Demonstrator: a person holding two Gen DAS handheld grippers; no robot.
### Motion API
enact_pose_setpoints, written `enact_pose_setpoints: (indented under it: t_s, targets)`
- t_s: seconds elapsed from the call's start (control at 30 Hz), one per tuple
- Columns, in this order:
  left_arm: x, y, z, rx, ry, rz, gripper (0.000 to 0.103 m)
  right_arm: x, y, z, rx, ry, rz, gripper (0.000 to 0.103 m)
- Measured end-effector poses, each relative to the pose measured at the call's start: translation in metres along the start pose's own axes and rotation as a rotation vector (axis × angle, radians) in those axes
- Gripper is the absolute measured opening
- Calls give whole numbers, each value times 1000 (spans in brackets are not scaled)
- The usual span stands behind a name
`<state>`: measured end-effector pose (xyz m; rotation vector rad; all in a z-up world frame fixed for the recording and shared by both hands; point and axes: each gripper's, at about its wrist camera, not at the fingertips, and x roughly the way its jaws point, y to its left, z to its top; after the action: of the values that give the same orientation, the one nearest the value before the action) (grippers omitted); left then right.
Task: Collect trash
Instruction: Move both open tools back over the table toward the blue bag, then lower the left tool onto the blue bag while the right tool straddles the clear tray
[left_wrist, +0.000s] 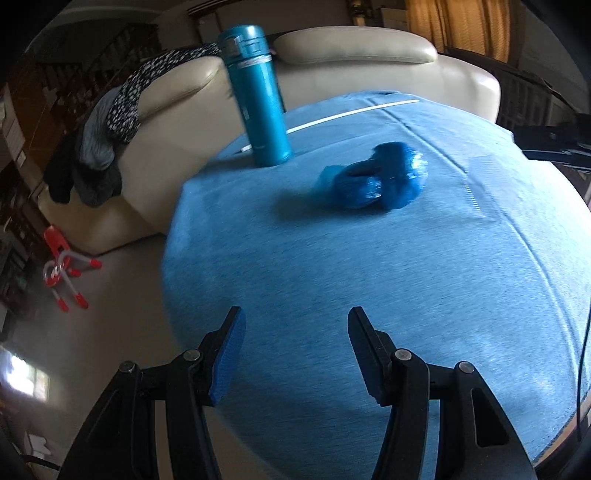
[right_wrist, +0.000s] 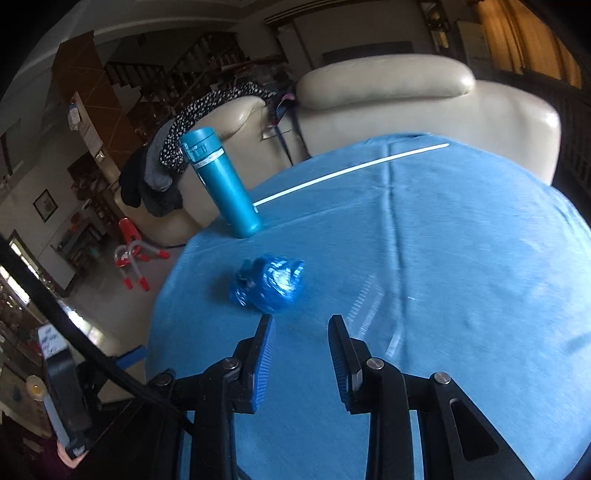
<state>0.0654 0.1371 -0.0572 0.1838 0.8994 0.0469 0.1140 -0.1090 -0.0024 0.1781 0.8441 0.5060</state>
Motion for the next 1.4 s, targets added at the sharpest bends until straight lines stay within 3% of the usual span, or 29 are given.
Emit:
enact_pose_setpoints:
  t_s: [0.2, 0.37, 0.53, 0.8, 0.83, 0.9, 0.93, 1.03, 1.23, 1.27, 1.3, 1.4]
  targets:
    - [7, 22, -5, -34, 18, 15, 59, 47, 6, 10, -3, 47, 4, 33]
    - [15, 33, -7, -60, 36, 20, 59, 60, -20, 4, 65, 78, -49, 33]
    - [19, 41, -8, -85, 37, 25, 59, 35, -55, -6, 107, 25, -128, 33]
    - [20, 37, -7, -82, 38, 10, 59, 5, -112, -24, 257, 48, -251, 34]
    - [19, 35, -7, -78, 36, 10, 59, 3, -113, -23, 265, 46, -243, 37]
    - [16, 34, -6, -74, 31, 8, 59, -1, -110, -20, 269, 28, -227, 80]
    - [15, 34, -5, -74, 29, 6, 59, 0, -108, -18, 264, 17, -224, 82]
    - [12, 35, -3, -78, 26, -5, 59, 5, -95, -12, 207, 5, -240, 82]
    - [10, 32, 21, -72, 1, -53, 59, 51, -78, -4, 93, 112, -379, 80]
    - [11, 31, 28, -71, -5, -69, 59, 57, -77, -5, 76, 117, -406, 66]
    - [12, 31, 35, -69, -10, -93, 59, 62, -76, -6, 57, 122, -438, 45]
    - [21, 26, 57, -60, -19, -171, 61, 63, -74, -10, 30, 120, -450, 45]
